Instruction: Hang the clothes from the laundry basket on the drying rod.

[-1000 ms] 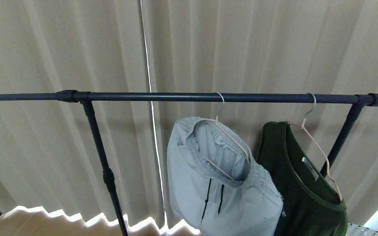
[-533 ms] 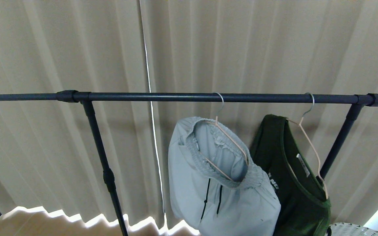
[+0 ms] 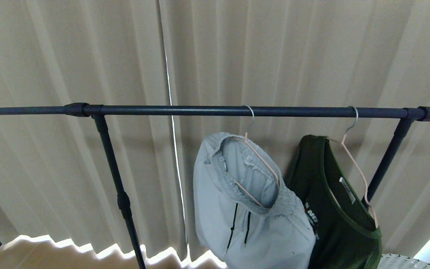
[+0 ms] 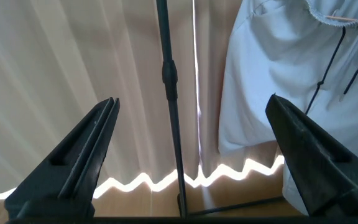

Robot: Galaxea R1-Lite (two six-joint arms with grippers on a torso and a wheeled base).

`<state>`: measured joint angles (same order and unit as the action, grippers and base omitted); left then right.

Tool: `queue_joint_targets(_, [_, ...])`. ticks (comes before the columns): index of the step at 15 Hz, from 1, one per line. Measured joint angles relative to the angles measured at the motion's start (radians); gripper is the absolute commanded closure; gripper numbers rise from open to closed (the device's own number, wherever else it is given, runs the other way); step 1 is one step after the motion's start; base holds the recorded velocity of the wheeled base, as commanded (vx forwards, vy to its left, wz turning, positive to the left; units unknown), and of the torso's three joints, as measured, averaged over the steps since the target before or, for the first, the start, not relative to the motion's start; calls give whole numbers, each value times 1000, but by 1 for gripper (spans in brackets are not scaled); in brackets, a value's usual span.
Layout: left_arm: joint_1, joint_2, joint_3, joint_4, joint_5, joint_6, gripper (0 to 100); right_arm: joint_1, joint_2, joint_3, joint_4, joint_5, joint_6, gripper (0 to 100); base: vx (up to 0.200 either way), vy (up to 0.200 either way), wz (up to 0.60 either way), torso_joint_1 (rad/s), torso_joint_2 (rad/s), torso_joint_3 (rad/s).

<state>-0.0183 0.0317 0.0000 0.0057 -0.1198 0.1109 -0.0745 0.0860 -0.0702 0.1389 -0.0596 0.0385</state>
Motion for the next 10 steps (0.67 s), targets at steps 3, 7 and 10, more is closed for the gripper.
queue_joint_targets(3, [3,-1,0,0,0,3,0,-44,3,10,-9,-17,-33,0,0,0,0,0,0,0])
queue_joint_targets(7, [12,-19,0,-2,14,-11,0,-54,5,16,-12,-34,-33,0,0,0,0,0,0,0])
queue_joint_targets(10, [14,-24,0,-3,34,-25,0,-54,5,17,-12,-14,-27,0,0,0,0,0,0,0])
